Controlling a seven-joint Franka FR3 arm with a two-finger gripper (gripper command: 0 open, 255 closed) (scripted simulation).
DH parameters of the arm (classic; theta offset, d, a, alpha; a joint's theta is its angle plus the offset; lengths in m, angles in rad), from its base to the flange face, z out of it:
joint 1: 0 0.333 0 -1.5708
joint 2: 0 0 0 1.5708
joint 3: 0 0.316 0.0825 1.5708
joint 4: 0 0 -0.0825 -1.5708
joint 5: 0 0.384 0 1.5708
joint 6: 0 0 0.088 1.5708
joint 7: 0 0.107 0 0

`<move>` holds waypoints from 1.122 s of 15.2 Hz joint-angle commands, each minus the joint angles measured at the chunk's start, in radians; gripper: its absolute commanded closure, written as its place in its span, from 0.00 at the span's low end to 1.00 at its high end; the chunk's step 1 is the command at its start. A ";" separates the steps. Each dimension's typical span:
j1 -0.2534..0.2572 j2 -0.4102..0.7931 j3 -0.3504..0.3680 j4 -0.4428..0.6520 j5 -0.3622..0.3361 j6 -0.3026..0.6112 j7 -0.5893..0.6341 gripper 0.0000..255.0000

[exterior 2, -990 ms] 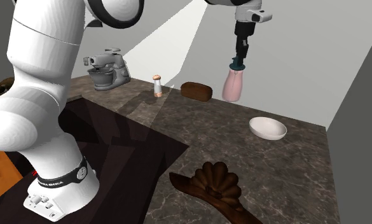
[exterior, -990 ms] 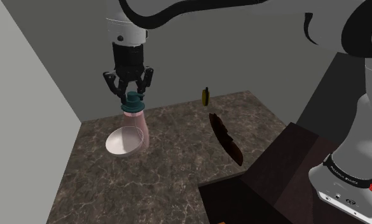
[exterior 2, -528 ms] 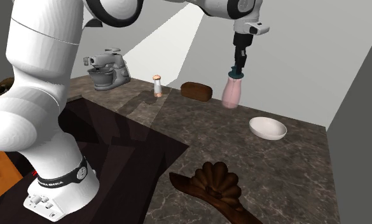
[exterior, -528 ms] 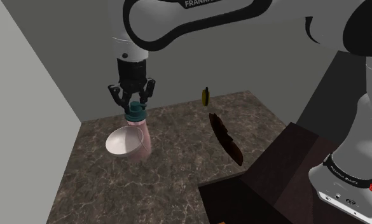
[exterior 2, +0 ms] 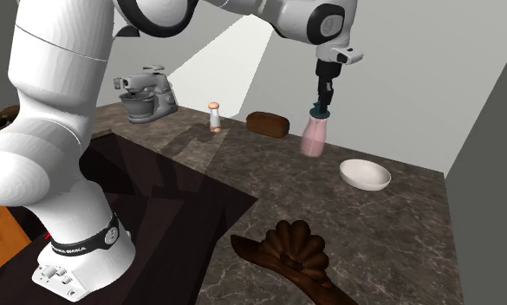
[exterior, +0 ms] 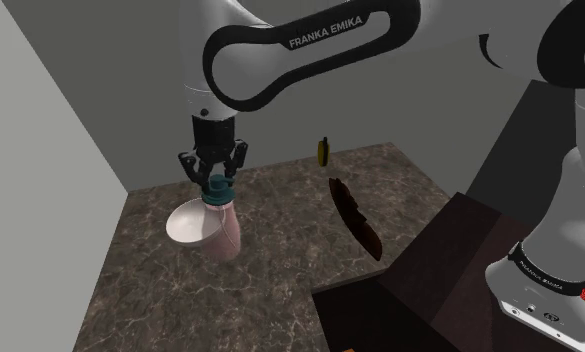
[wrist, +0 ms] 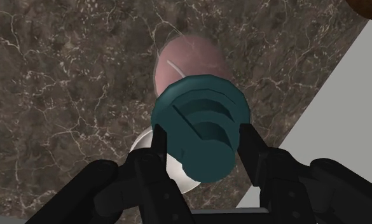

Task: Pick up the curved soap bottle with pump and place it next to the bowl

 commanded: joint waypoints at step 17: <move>0.000 0.065 -0.008 -0.144 -0.007 0.207 -0.016 1.00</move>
